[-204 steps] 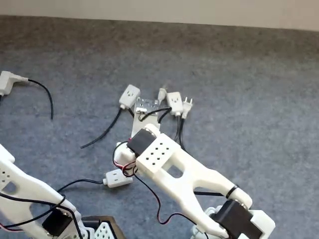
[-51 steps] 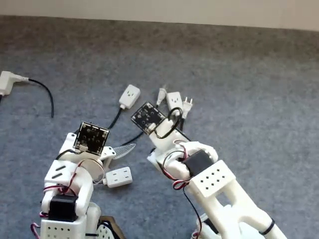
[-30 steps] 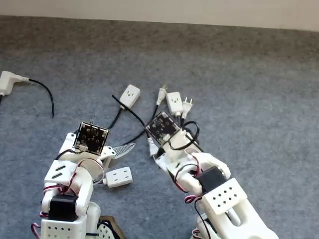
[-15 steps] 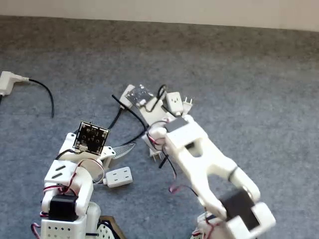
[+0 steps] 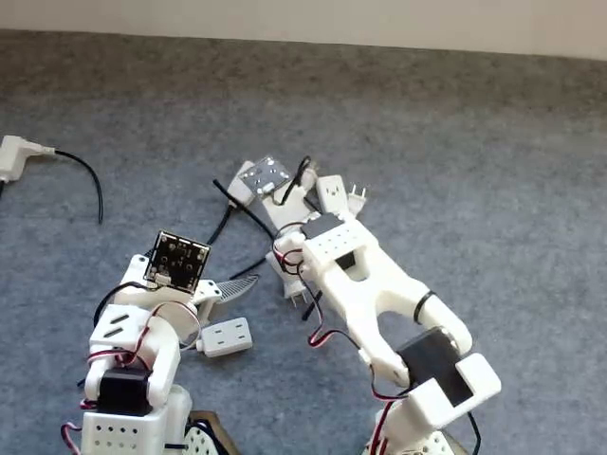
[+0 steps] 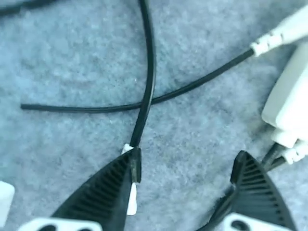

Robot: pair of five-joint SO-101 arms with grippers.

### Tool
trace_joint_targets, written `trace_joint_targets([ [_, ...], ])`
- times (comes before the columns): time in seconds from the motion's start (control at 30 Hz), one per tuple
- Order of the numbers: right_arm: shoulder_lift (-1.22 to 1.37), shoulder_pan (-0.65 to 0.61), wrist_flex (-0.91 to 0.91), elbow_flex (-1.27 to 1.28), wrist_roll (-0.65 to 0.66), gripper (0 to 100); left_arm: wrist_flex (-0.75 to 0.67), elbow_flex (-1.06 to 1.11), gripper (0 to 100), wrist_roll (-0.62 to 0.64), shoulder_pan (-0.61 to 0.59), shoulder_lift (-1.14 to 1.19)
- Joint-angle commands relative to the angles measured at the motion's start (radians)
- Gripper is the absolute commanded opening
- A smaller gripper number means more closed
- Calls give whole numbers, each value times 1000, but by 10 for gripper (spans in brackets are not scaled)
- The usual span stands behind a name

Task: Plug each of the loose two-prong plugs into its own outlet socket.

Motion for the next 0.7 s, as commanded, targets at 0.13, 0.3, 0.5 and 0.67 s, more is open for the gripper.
trace_joint_targets([
  [0.13, -194, -61, 4, 28, -106, 292, -20, -4, 457, 5, -4, -5],
  [0.3, -206, -136, 2, 82, -107, 292, -17, -4, 457, 6, -4, -5],
  [0.5, -205, -125, 1, 120, -104, 292, -15, -4, 457, 6, -4, -5],
  [0.67, -150, -125, -50, 122, -103, 290, -14, -4, 457, 8, -4, -5],
])
